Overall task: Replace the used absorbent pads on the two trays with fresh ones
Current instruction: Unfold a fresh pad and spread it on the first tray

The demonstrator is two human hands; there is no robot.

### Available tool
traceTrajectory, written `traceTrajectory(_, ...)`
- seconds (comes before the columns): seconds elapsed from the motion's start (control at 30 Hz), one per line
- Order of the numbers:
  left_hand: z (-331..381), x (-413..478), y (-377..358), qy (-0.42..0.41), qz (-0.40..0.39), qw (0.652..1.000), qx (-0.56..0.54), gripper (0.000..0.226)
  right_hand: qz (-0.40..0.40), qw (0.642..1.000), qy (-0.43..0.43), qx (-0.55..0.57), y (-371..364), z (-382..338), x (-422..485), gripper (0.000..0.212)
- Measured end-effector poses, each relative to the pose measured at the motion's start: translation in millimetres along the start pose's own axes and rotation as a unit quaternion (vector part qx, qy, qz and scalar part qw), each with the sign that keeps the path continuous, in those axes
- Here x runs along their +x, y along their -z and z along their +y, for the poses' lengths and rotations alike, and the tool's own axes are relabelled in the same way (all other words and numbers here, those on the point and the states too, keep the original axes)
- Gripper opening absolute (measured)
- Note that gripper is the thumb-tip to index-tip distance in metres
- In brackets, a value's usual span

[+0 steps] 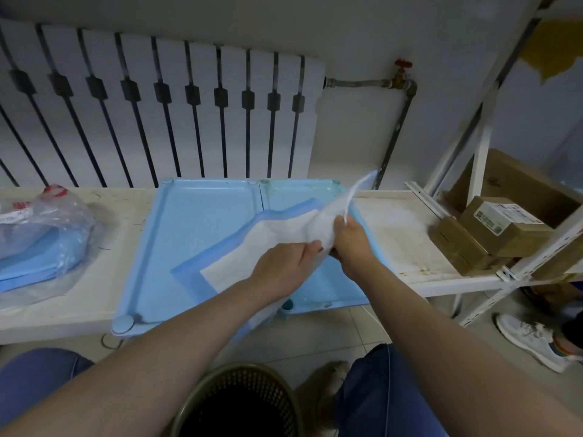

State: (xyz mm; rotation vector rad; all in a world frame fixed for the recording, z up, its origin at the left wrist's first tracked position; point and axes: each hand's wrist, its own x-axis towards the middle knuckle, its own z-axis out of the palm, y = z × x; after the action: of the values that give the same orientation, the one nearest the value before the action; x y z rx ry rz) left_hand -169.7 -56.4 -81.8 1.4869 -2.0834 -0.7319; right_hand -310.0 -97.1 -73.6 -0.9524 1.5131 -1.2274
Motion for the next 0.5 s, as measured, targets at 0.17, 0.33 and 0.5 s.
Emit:
traceTrajectory(0.17,-38,19,3,0.044,0.095,0.994,0.037,0.034,0.092,0.989,-0.116,-0.028,32,21,22,0.030)
traceTrajectory(0.33,-85,42,4,0.186,0.041,0.970,0.148,0.066,0.086,0.964,-0.150,-0.202,34,43,29,0.044)
traceTrajectory(0.5,-111,52,2,0.260,0.029,0.958,0.119,0.088,0.030,0.909,-0.082,-0.408,19,44,27,0.071)
